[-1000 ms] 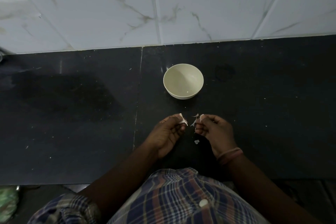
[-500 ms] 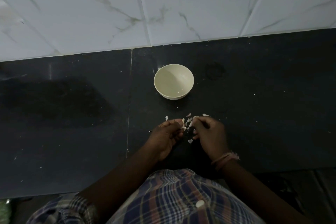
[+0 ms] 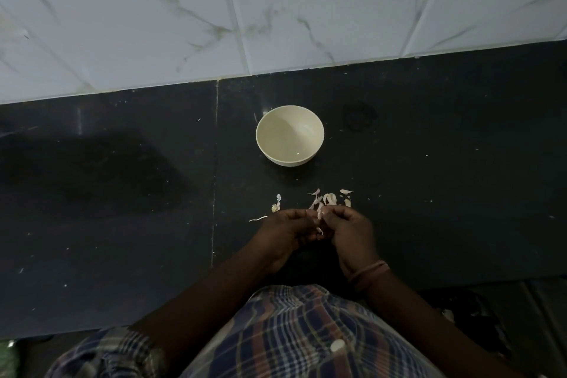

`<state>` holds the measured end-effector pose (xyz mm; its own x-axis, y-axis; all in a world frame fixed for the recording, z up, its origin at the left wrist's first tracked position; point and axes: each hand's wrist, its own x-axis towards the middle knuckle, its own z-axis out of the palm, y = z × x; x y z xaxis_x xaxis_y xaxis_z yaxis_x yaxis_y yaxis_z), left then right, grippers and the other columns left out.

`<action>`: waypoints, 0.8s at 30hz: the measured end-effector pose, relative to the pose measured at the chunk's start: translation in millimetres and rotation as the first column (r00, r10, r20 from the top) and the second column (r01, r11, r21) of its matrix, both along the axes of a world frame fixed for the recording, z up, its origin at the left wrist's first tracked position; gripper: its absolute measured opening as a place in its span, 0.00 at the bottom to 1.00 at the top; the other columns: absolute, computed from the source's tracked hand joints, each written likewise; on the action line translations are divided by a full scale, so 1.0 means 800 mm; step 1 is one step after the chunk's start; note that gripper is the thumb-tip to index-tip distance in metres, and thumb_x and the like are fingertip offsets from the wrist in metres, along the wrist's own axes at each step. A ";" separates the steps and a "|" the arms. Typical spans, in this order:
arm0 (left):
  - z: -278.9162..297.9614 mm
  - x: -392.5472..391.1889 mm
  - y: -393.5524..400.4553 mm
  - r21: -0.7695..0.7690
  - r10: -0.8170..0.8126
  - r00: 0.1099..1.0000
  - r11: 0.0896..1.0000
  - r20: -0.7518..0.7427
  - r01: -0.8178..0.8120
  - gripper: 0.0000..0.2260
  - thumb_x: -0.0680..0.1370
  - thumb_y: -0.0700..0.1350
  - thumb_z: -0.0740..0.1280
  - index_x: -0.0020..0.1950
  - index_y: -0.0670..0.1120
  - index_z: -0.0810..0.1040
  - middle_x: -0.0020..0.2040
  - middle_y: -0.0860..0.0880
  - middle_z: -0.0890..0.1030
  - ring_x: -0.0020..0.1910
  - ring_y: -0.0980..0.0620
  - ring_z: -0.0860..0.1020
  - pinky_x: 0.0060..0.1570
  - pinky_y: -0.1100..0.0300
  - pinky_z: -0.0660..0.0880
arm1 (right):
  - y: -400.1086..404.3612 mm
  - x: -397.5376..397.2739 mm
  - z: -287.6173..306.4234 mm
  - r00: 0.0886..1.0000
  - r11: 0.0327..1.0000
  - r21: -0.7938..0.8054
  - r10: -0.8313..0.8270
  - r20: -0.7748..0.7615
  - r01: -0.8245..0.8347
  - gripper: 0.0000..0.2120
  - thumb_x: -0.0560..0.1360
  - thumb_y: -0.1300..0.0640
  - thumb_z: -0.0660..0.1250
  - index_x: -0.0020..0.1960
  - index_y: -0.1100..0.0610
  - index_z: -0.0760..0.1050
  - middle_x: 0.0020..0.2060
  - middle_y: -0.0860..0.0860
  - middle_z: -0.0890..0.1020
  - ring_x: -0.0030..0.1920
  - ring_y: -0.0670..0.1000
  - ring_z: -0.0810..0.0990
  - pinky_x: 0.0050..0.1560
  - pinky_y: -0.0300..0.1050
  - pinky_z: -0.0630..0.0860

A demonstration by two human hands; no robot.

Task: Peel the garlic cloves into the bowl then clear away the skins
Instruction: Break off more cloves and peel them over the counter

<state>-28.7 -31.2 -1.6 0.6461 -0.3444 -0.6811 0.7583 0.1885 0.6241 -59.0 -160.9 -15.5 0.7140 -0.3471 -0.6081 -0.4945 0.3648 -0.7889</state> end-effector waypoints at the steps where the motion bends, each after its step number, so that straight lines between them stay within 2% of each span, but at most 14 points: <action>1: 0.001 0.001 0.001 0.026 -0.003 1.000 1.000 0.002 0.003 0.04 0.79 0.32 0.68 0.53 0.36 0.81 0.42 0.44 0.85 0.38 0.52 0.84 0.37 0.64 0.80 | -0.001 0.002 -0.002 0.999 0.999 0.007 -0.050 -0.013 0.051 0.04 0.79 0.63 0.69 0.46 0.60 0.82 0.42 0.60 0.86 0.42 0.58 0.83 0.50 0.60 0.82; 4: -0.002 0.010 0.010 0.082 0.045 0.999 0.996 0.002 -0.045 0.04 0.79 0.34 0.69 0.52 0.38 0.82 0.45 0.44 0.85 0.41 0.54 0.83 0.41 0.63 0.80 | -0.017 0.010 0.001 0.982 0.982 -0.001 -0.190 -0.019 0.190 0.04 0.81 0.63 0.66 0.51 0.64 0.79 0.39 0.59 0.83 0.37 0.53 0.83 0.41 0.46 0.83; 6: -0.003 0.014 0.017 0.116 0.089 0.996 0.989 0.003 -0.089 0.05 0.80 0.35 0.68 0.53 0.39 0.82 0.49 0.44 0.85 0.45 0.53 0.83 0.43 0.63 0.80 | -0.029 0.013 0.002 0.980 0.979 -0.052 -0.199 -0.010 0.199 0.04 0.81 0.65 0.66 0.52 0.65 0.79 0.39 0.58 0.83 0.36 0.52 0.82 0.39 0.42 0.83; 9: -0.004 0.013 0.018 0.118 0.123 0.992 0.986 -0.005 -0.121 0.07 0.81 0.33 0.65 0.55 0.39 0.82 0.51 0.43 0.84 0.47 0.52 0.82 0.45 0.64 0.81 | -0.037 0.016 -0.005 0.986 0.975 -0.153 -0.167 -0.004 0.164 0.06 0.79 0.68 0.66 0.54 0.64 0.80 0.43 0.60 0.83 0.39 0.53 0.83 0.38 0.40 0.83; 14: -0.006 0.004 0.013 0.103 0.102 0.995 0.990 -0.010 -0.100 0.10 0.81 0.29 0.62 0.59 0.36 0.80 0.48 0.43 0.83 0.44 0.53 0.82 0.48 0.65 0.82 | -0.035 0.015 -0.011 0.994 0.967 -0.231 -0.109 -0.005 0.105 0.08 0.80 0.68 0.66 0.57 0.62 0.80 0.46 0.58 0.84 0.43 0.51 0.85 0.46 0.43 0.83; 17: -0.005 0.003 0.013 0.106 0.097 0.995 0.990 0.015 -0.098 0.11 0.81 0.29 0.62 0.60 0.37 0.80 0.50 0.42 0.81 0.45 0.53 0.81 0.49 0.64 0.81 | -0.034 0.012 -0.004 0.993 0.955 -0.273 -0.119 0.020 0.120 0.08 0.80 0.67 0.66 0.58 0.63 0.80 0.46 0.59 0.85 0.43 0.52 0.85 0.42 0.39 0.82; 20: -0.001 0.002 0.012 0.106 0.091 0.995 0.990 0.046 -0.095 0.13 0.81 0.28 0.62 0.62 0.37 0.80 0.50 0.42 0.81 0.43 0.53 0.81 0.47 0.65 0.81 | -0.030 0.004 0.009 0.999 0.942 -0.334 -0.037 0.032 0.045 0.07 0.80 0.66 0.66 0.54 0.59 0.80 0.44 0.54 0.84 0.40 0.49 0.84 0.36 0.36 0.80; 24: 0.005 -0.001 0.014 0.075 0.079 0.993 0.993 0.091 -0.086 0.15 0.79 0.27 0.63 0.64 0.37 0.79 0.49 0.41 0.81 0.43 0.51 0.81 0.45 0.62 0.81 | -0.009 -0.006 0.019 0.980 0.928 -0.349 0.176 0.098 -0.131 0.05 0.78 0.64 0.69 0.50 0.57 0.83 0.41 0.52 0.86 0.36 0.47 0.84 0.37 0.39 0.80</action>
